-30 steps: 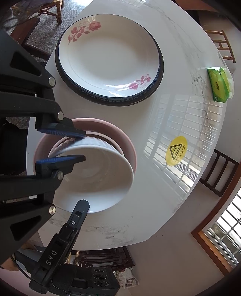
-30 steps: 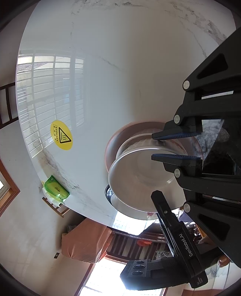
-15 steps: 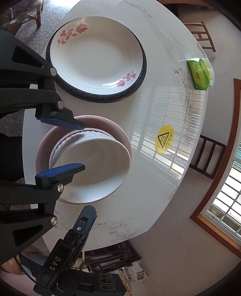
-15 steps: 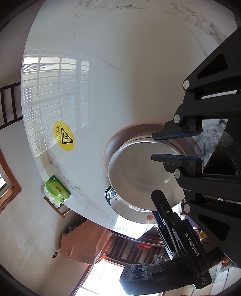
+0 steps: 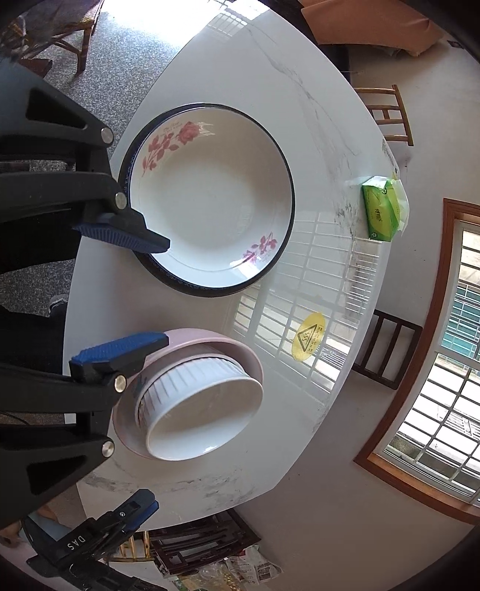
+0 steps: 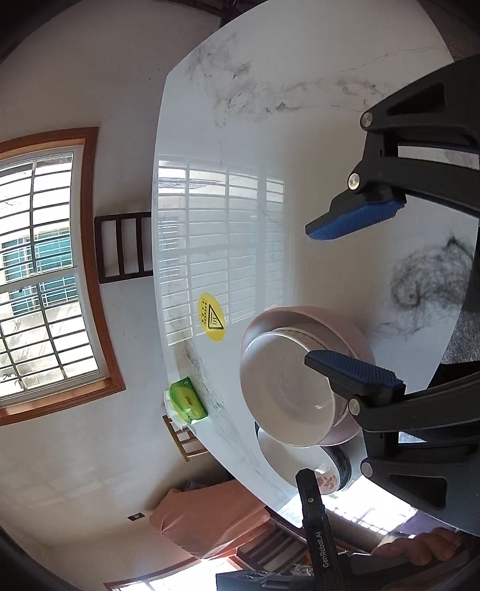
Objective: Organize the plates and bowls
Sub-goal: 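Open both tools and pull them back from the nested bowls, then move both tools to the rim of the pink bowl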
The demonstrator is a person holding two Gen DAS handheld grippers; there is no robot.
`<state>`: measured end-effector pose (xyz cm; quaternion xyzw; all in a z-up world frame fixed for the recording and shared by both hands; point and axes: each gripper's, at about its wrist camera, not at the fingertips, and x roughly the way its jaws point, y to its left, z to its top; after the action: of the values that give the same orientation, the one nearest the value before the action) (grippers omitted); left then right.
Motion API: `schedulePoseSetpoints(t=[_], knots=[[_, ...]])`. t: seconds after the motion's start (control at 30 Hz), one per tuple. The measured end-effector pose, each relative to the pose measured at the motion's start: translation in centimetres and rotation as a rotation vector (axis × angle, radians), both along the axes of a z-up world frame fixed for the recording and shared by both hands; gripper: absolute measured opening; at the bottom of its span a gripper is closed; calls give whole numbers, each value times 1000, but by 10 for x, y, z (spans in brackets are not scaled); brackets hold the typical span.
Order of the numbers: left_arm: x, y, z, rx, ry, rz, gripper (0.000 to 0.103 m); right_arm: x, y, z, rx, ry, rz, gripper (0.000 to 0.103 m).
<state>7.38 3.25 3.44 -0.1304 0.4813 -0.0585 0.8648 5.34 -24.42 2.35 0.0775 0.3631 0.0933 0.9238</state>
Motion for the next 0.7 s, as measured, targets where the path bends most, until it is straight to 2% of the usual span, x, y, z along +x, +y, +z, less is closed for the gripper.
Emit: schedulePoseSetpoints(t=[0.1,0.23,0.33,0.4,0.47,0.57,0.67,0.7], knots=[[3,2,-4,-45,24,-3,45,-6,-6,-7,28,13,0,60],[10,-4,-4,-16,23,1,45,-9,-8,-13,43,34,-2,60],[17,-8,-3,5,27,-8,45,-18,-5,-13,30,25,-12,68],[23,-10,-4,-8,41,-21,45,-19,-6,-12,24,19,-21,80],[29,-10,-6,-7,50,-15,45,-17,-9,-11,22,16,-38,87],[38,-10,-9,-11,72,-17,45,-10,-12,-10,27,20,-58,88],[47,-13,-13,13,99,-20,45,2,-11,-11,53,61,-2,89],[49,-14,-14,19,104,-29,45,5,-10,-11,43,66,-14,89]])
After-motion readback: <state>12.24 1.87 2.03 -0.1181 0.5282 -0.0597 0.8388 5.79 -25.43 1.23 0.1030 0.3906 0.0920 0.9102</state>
